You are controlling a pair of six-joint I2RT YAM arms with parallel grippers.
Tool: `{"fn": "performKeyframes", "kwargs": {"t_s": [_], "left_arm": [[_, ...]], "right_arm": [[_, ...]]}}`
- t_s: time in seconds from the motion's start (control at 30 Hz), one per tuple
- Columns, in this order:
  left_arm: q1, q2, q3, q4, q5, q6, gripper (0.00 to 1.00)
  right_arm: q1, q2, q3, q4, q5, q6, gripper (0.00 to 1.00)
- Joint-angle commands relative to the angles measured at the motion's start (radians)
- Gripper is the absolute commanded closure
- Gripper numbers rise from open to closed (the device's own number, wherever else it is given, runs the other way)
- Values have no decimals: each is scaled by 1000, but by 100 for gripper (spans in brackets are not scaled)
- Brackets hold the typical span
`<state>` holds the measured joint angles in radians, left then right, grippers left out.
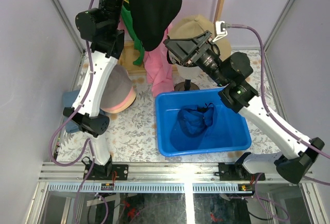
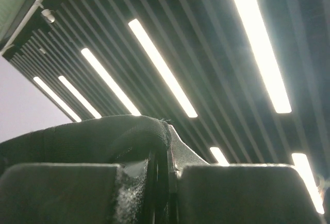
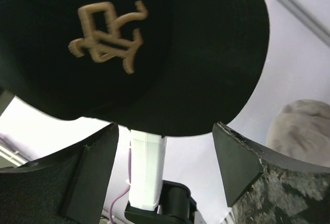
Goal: Stack the hats
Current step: Stack the hat on the hat.
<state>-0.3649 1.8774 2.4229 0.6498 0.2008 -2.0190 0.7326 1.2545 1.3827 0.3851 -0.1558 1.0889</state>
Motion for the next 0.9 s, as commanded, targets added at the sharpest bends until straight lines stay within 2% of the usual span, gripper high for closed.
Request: {"fn": "performKeyframes", "kwargs": {"t_s": [0.0, 0.23, 0.53, 0.87], "left_arm": [[-19, -8, 29, 85, -81, -60, 100], [-105, 17, 28, 123, -182, -110, 100], [-191, 21, 23, 119, -292, -81, 100], [-206, 26, 25, 139, -350, -51, 100]], "right_arm": [[-4, 43, 9, 176, -54, 139, 19], [-15, 82, -24, 304, -69, 211, 19], [-18, 125, -21, 385, -94, 260, 19], [-19, 119, -91, 465, -110, 308, 20]]}}
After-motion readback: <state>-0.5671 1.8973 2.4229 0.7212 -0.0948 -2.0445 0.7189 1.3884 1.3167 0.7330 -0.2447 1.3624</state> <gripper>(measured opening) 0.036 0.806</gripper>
